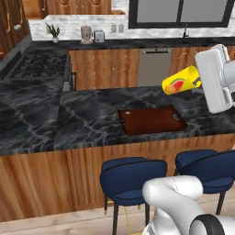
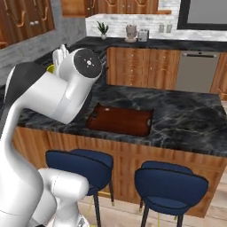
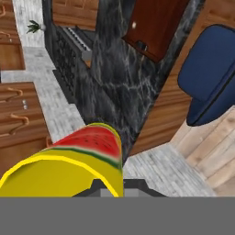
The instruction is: There is a tray on the dining counter. Grab the cup, mug, and pitcher and place them on the tray. The pitcher may be placed next to the tray if it cannot fit the tray.
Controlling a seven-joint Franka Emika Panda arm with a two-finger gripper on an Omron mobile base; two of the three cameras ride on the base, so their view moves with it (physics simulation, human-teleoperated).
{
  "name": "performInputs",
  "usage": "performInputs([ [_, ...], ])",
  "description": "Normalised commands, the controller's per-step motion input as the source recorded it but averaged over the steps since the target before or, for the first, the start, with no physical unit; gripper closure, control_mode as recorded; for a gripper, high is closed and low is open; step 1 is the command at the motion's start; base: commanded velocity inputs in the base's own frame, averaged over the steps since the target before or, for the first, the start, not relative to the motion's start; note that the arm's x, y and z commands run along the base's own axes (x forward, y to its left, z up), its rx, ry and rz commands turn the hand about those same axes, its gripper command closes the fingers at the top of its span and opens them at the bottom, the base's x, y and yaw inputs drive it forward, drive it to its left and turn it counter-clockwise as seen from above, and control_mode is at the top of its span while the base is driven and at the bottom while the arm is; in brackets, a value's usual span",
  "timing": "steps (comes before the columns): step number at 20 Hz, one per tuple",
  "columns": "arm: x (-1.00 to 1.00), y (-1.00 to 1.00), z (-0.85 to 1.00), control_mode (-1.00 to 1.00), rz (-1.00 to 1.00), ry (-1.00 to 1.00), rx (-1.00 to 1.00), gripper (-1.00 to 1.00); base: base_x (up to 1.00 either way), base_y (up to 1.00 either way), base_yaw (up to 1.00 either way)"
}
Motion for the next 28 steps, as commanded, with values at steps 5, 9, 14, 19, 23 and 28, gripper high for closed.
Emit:
performInputs([
  [5,0.0,0.0,0.0,1.0,0.0,0.0,0.0,1.0,0.46,0.36,-0.35],
  [9,0.0,0.0,0.0,1.0,0.0,0.0,0.0,1.0,0.54,0.05,-0.21],
  [14,0.0,0.0,0.0,1.0,0.0,0.0,0.0,1.0,0.43,0.01,-0.14],
  [19,0.0,0.0,0.0,1.0,0.0,0.0,0.0,1.0,0.08,0.0,-0.01],
  [23,0.0,0.0,0.0,1.0,0.0,0.0,0.0,1.0,0.02,0.0,0.0],
  [28,0.0,0.0,0.0,-1.0,0.0,0.0,0.0,1.0,0.0,0.0,0.0],
])
